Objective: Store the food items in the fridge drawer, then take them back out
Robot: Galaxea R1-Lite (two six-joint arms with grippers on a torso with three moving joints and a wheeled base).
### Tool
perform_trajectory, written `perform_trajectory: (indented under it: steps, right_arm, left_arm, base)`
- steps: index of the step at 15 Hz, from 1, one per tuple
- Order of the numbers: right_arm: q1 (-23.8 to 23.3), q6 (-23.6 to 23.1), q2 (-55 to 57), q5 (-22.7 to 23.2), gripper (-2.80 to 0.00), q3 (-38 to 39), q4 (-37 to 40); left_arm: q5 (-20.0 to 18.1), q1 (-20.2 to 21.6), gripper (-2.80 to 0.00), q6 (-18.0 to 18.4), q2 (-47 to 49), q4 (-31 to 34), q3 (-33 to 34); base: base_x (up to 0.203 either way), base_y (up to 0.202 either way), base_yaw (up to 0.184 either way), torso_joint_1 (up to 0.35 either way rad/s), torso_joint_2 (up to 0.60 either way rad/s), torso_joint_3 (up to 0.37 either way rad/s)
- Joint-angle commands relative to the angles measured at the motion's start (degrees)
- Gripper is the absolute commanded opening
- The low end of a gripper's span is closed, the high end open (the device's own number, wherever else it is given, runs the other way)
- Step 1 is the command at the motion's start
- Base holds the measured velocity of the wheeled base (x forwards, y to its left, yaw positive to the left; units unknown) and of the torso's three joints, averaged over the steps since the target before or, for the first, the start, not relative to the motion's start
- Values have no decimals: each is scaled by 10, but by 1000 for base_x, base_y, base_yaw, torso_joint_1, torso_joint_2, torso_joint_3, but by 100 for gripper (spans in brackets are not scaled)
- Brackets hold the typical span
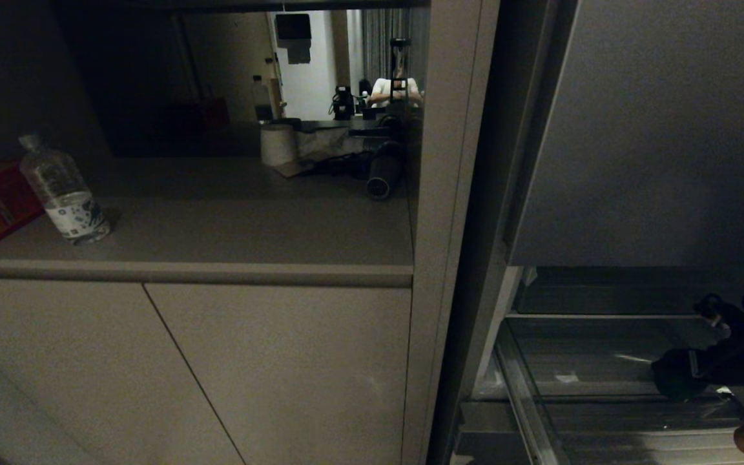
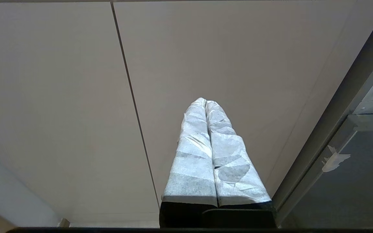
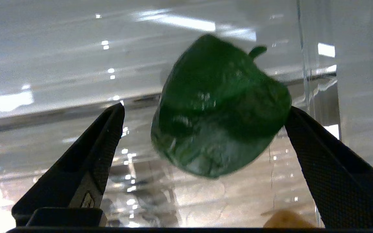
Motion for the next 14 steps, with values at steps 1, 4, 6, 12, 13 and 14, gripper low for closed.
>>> perform_trajectory:
  steps: [1,4,6,12,13,14]
  right_arm:
    - [1,-1,14,1,0,-14,-1]
    - [1,-1,24,1,0,-25,-2]
    - [1,-1,31,1,0,-31,-2]
    - [1,-2,41,2,0,-34,-2]
    - [2,-3,42,2,0,-36,-1]
    - [2,-4,44,2,0,-37,-1]
  left_arm:
    - [0,-1,-280,0,1,0,0]
    - [0,0,-280,0,1,0,0]
    - [0,0,-280,0,1,0,0]
    - [0,0,-280,0,1,0,0]
    - [0,0,-280,0,1,0,0]
    - [0,0,-280,0,1,0,0]
  base:
    - [0,0,0,0,0,0]
    - [0,0,0,0,0,0]
    - [0,0,0,0,0,0]
    - [0,0,0,0,0,0]
    - [0,0,0,0,0,0]
    - [0,0,0,0,0,0]
